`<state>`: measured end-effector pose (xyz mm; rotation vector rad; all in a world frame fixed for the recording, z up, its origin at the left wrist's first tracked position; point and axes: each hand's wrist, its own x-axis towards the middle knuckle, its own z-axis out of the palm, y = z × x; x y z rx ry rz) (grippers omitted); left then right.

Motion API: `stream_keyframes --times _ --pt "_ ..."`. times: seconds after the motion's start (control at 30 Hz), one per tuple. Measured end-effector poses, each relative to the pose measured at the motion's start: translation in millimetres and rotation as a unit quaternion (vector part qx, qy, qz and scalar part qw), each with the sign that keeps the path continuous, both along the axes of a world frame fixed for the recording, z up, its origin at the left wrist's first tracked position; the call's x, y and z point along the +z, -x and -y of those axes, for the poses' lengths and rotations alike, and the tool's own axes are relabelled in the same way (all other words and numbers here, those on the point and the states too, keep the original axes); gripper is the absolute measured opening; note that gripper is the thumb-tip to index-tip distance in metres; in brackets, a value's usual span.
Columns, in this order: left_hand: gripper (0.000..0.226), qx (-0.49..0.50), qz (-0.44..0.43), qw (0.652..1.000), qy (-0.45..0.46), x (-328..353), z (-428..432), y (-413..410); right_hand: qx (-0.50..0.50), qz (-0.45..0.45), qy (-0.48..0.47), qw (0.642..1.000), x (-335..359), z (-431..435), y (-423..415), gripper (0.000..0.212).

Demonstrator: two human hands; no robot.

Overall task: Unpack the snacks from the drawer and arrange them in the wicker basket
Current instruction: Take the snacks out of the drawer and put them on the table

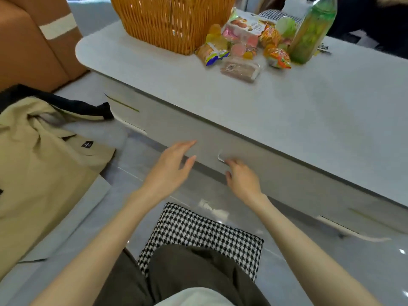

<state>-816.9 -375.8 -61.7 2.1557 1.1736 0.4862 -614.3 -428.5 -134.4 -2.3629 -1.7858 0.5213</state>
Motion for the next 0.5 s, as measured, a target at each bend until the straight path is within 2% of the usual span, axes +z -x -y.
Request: stream_keyframes --times 0.07,0.2,0.33,0.37,0.43,0.5 --pt "0.049 -0.016 -0.012 0.999 -0.027 -21.4 -6.4 0.3 -0.008 0.0 -0.032 0.999 -14.9 -3.0 3.4 0.04" --pt "0.053 -0.051 -0.018 0.996 -0.075 -37.9 -16.4 0.7 0.001 0.018 -0.034 0.999 -20.0 2.8 11.0 0.041" --pt "0.054 -0.082 -0.052 0.984 -0.15 -37.5 -31.0 -0.3 0.085 0.07 0.053 0.993 -1.8 23.3 27.3 0.04" --pt "0.054 -0.087 -0.069 0.981 -0.161 -36.5 -35.1 -1.1 0.101 0.077 0.044 0.991 4.0 28.8 31.8 0.036" --pt "0.052 -0.092 -0.101 0.976 -0.171 -35.8 -43.7 -1.6 0.116 0.058 -0.065 0.989 21.4 36.9 40.9 0.024" --pt "0.051 -0.095 -0.106 0.978 -0.152 -35.6 -49.8 0.7 0.123 0.056 -0.203 0.97 36.4 38.5 45.4 0.016"
